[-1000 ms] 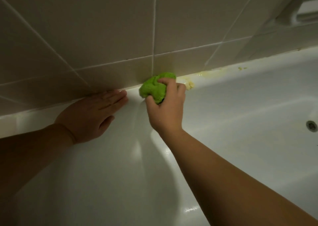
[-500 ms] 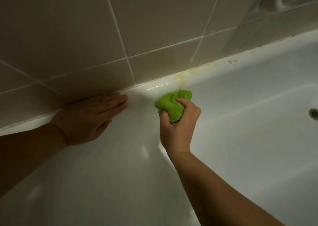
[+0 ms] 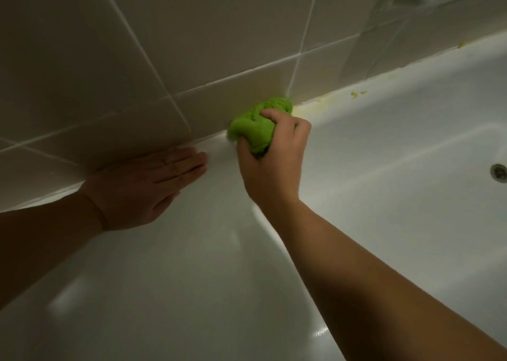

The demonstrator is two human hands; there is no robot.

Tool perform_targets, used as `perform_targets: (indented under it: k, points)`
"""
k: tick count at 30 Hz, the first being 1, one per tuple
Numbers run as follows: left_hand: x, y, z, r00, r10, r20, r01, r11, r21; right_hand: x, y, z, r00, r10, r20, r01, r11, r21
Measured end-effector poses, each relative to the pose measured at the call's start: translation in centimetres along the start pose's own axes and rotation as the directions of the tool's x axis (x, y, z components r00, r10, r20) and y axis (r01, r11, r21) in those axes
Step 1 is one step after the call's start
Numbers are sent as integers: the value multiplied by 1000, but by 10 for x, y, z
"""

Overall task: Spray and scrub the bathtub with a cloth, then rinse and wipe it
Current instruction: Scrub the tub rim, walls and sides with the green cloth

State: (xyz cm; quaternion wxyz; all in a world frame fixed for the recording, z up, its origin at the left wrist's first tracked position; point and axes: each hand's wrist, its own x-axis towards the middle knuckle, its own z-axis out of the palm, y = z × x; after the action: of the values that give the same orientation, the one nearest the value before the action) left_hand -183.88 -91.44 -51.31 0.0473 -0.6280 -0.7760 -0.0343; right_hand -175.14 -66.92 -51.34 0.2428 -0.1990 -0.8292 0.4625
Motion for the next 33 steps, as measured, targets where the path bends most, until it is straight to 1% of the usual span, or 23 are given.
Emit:
perform_targets:
  k: [1,2,4,6,7,8,10,12,13,14,15,17,18,20,21,23,25,27,28,29,30,31,33]
  points:
    - [0,0,0,1000,0,5,0,1000,4,8,3,-6,998,41,-42,-42,999,-13]
    - [1,0,1,1000,5,6,-5,1000,9,19,9,-16,989,95,-115,-97,995,-9]
    - [2,1,1,1000,13,0,-13,1000,12,44,19,-38,940,234,-250,-231,972,41]
    - [5,0,1,1000,20,-6,-20,1000,11,56,20,-44,904,320,-284,-317,947,60]
    - [8,1,0,1000,22,-7,-22,1000,11,53,16,-41,911,316,-265,-315,948,47]
    - [12,2,0,1000,25,-9,-25,1000,10,43,11,-34,933,281,-224,-283,959,26]
    - [20,4,2,999,37,-10,-36,999,6,15,1,-17,984,167,-67,-168,986,-5]
    - [24,3,4,999,44,8,-44,999,-1,-1,-2,-11,994,81,75,-82,997,3]
    - [25,2,4,999,44,16,-44,999,1,2,0,-14,991,76,112,-78,997,11]
    - [25,1,4,999,42,22,-42,999,6,10,2,-21,989,89,115,-90,996,4]
    - [25,1,4,999,43,26,-43,999,14,21,8,-30,990,116,76,-115,993,-14]
    - [27,3,5,999,45,28,-46,999,28,51,23,-55,979,185,-82,-188,981,-36]
    - [30,4,6,999,45,23,-46,998,32,66,29,-65,958,242,-155,-247,969,-15]
    - [39,5,7,999,47,15,-47,998,29,81,33,-74,918,329,-224,-330,943,33]
    - [44,5,7,999,49,14,-50,998,27,80,31,-71,913,338,-228,-341,940,29]
    - [50,6,8,998,58,18,-59,998,35,63,25,-56,946,274,-176,-277,961,7]
    - [54,7,9,998,60,17,-61,997,43,40,18,-43,990,136,-27,-137,991,-6]
    - [58,8,9,998,64,13,-64,997,48,32,21,-43,993,25,112,-25,1000,-5]
    - [61,8,9,998,66,8,-66,997,50,38,26,-49,991,6,134,-3,1000,-23]
    - [64,9,10,998,67,4,-67,996,51,48,34,-58,993,16,119,-11,999,-49]
    - [67,9,9,998,66,2,-66,996,53,61,42,-68,996,55,69,-50,996,-72]
    - [70,10,9,998,67,3,-67,996,52,75,50,-81,993,120,0,-120,990,-79]
    - [77,12,10,998,67,7,-67,997,46,100,60,-103,960,246,-132,-251,968,-23]
